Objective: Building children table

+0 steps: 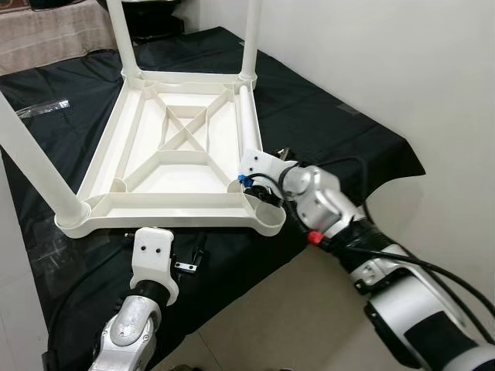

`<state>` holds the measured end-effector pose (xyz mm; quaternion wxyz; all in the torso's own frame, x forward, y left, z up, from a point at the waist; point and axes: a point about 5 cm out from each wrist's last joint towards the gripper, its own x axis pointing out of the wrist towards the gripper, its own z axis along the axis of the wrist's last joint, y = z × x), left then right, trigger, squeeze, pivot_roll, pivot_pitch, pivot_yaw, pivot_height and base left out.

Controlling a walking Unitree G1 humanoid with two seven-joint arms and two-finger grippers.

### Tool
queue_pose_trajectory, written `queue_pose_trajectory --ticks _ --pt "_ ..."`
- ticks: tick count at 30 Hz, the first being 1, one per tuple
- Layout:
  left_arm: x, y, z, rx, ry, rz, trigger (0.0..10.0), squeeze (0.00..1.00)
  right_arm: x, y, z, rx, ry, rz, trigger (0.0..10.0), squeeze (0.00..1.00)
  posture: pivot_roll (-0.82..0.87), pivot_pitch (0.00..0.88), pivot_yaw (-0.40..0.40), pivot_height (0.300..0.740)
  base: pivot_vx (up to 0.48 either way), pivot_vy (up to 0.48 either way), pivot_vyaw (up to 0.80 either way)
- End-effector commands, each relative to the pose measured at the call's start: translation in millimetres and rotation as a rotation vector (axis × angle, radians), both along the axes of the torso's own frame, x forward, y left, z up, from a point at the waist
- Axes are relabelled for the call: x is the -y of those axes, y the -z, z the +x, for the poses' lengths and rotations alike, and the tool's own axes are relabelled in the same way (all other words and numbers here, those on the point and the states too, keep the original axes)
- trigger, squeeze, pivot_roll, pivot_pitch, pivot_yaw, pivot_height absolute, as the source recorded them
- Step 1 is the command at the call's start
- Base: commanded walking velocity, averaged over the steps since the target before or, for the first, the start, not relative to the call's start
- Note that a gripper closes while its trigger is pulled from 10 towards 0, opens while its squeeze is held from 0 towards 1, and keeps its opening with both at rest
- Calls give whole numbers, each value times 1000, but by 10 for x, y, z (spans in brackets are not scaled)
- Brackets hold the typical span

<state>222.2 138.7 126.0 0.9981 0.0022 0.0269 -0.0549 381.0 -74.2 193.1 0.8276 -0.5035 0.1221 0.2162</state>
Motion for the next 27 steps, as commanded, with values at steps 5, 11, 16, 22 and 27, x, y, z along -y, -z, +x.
queue_pose_trajectory --ticks 5,11,16,22,27 --pt "51 -16 -44 -8 -9 -15 10000 0 -84 95 -31 99 8 -53 0 0 -73 158 -123 740 0 0 0" --pt "72 -42 -80 -5 -18 -33 10000 0 -185 186 -87 209 18 -63 0 0 -71 167 -133 740 0 0 0" --pt "86 -50 -95 -6 -20 -39 10000 0 -144 198 -89 265 36 -61 0 0 -69 171 -136 740 0 0 0" --pt "90 -43 -96 -8 -23 -42 10000 0 -14 162 -78 331 77 -43 0 0 -68 165 -137 740 0 0 0" --pt "69 -24 -64 -9 -23 -38 10000 0 91 72 -69 403 106 21 0 0 -68 140 -128 740 0 0 0"
